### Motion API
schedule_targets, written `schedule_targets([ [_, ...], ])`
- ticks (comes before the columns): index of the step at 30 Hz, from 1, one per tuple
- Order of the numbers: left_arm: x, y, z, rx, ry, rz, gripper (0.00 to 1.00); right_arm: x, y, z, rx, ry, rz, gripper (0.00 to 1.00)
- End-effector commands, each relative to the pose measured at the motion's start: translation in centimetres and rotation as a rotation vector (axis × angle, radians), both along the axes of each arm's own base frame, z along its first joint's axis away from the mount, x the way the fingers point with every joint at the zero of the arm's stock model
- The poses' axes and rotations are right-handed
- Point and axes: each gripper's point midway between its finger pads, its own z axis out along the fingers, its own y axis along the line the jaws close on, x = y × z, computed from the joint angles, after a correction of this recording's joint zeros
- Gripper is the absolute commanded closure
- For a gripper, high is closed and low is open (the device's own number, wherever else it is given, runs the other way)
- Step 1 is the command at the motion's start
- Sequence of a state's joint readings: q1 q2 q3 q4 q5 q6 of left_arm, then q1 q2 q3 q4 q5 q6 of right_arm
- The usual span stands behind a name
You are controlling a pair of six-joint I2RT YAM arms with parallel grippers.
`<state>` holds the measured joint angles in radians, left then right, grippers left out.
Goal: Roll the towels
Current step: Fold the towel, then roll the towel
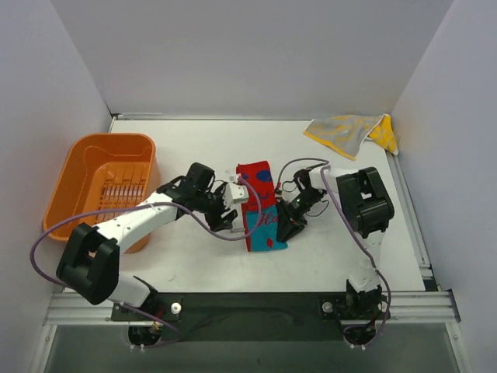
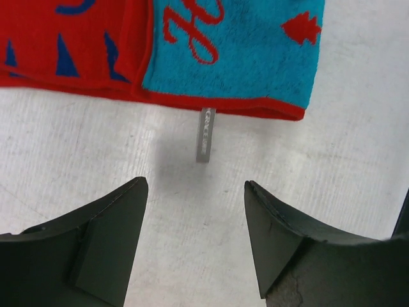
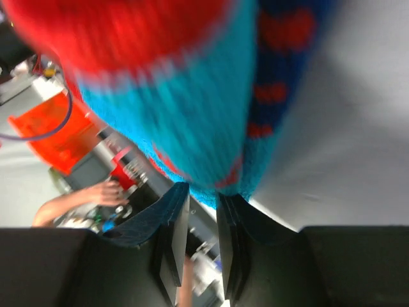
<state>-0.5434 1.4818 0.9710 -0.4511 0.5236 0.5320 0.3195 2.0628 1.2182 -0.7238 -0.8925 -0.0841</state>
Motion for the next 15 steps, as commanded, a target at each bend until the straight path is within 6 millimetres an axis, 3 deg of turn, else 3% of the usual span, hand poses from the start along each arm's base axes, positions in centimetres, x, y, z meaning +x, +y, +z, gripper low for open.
schedule_targets([
  [1,-1.6,-1.6,2.0,-0.005,-0.179,-0.169,0.28,-2.2,1.4,2.6,0.056,0.057,-0.017,0.74],
  [2,-2.1,-1.8,2.4,-0.002,-0.221,-0.206,0.28,-2.2,1.3,2.9,0.058,0.048,-0.018,0.73],
  [7,-5.3,-3.4,0.6,0.051,-0.331,-0.357,0.29,-0.1,0.1,6.1,0.091,-0.077,-0.036,0.71],
  [11,-6.6,-6.1,0.3,0.028,-0.429,-0.436,0.31,2.2,1.9,8.8,0.171,-0.170,-0.068,0.69],
  [15,-7.2,-8.3,-0.3,0.018,-0.480,-0.469,0.34,3.9,4.1,7.7,0.168,-0.157,-0.052,0.68],
])
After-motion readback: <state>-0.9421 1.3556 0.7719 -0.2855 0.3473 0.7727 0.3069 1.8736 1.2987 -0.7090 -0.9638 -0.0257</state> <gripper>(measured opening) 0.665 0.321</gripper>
